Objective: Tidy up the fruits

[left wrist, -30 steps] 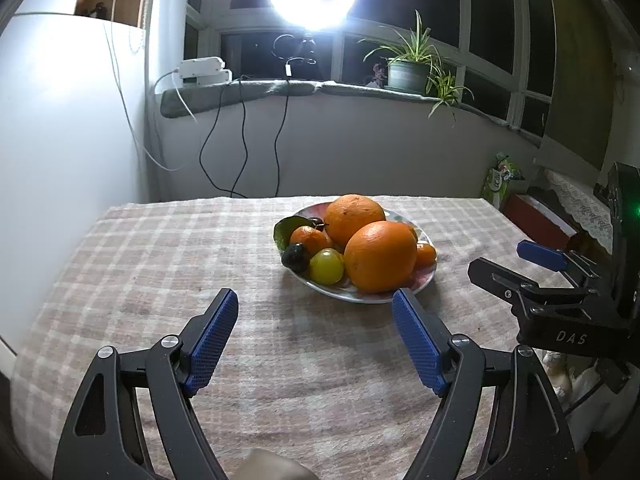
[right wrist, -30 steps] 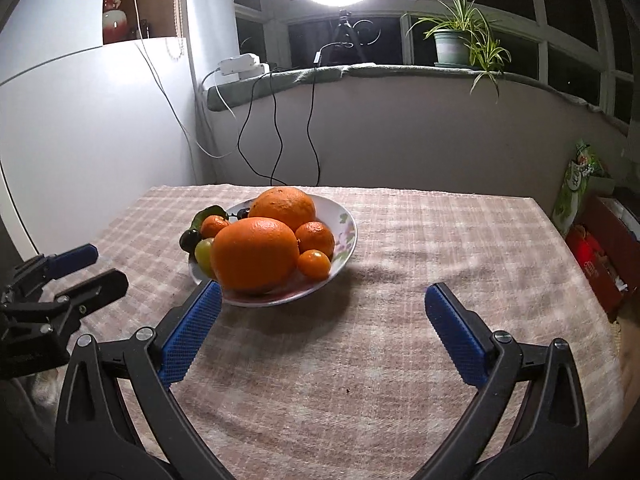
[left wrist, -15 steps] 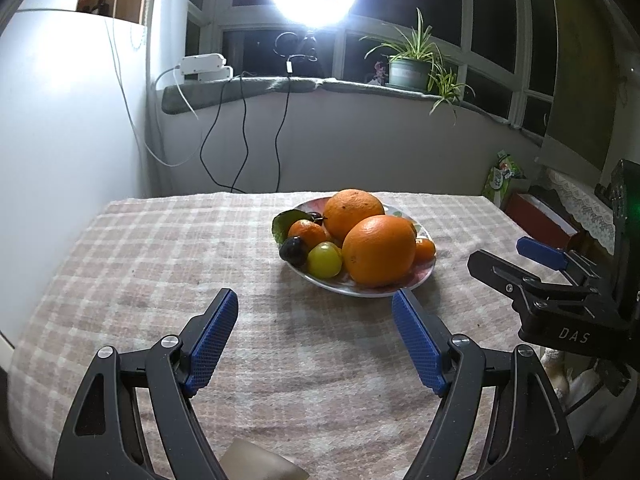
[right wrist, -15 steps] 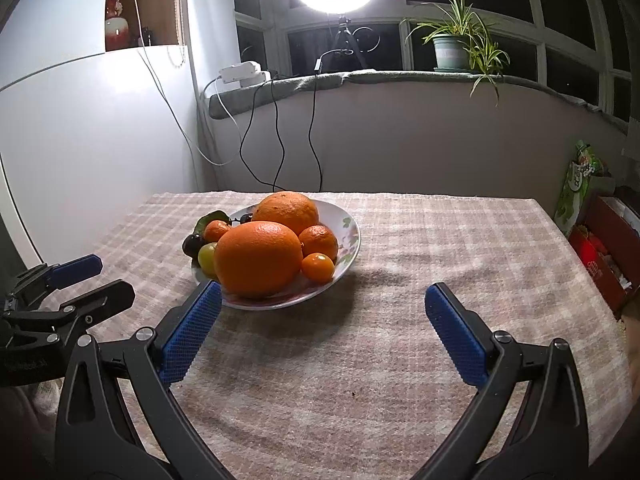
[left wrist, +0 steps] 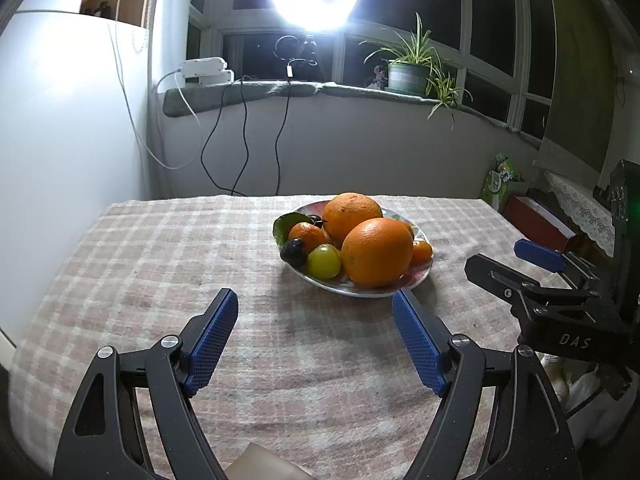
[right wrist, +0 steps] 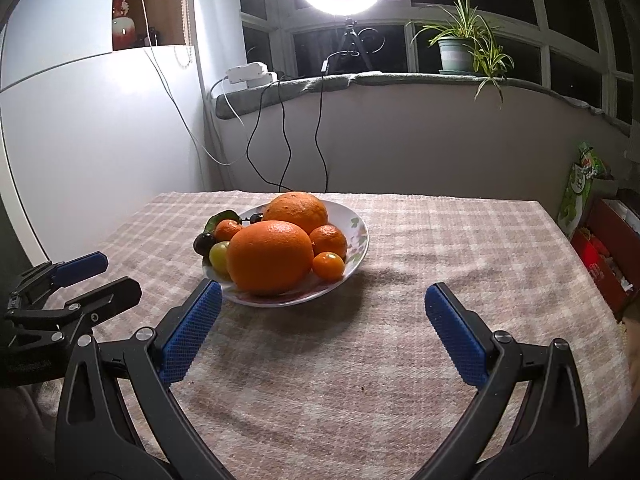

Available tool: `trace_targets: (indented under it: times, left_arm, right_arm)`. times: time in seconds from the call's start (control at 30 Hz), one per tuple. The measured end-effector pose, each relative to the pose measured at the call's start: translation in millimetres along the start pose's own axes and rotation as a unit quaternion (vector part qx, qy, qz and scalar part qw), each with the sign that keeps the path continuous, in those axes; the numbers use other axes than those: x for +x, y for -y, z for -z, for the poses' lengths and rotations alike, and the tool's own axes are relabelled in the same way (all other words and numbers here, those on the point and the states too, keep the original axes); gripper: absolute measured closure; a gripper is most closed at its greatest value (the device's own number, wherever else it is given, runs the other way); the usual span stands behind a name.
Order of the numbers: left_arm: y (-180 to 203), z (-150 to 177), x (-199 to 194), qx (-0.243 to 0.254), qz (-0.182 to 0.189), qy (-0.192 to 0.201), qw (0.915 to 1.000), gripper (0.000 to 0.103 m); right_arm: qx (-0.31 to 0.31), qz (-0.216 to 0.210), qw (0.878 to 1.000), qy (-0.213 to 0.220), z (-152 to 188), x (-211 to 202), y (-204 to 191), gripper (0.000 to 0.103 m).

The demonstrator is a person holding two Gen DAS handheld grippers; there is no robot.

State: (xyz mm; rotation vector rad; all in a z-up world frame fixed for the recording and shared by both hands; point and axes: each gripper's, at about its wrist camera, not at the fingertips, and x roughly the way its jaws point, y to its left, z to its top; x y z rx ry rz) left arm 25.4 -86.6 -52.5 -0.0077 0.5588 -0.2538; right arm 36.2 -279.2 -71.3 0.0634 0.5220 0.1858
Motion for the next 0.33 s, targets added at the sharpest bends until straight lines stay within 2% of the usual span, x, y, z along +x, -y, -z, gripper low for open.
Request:
trace_targets:
  times: [0.33]
  left_arm:
    - [-2.5, 0.4, -1.1, -0.002, -0.003, 0.004, 1.0, 0.023]
  right_arm:
    - [0.0, -0.003, 1.0, -0.001, 0.3, -0.2, -2.0, 0.0]
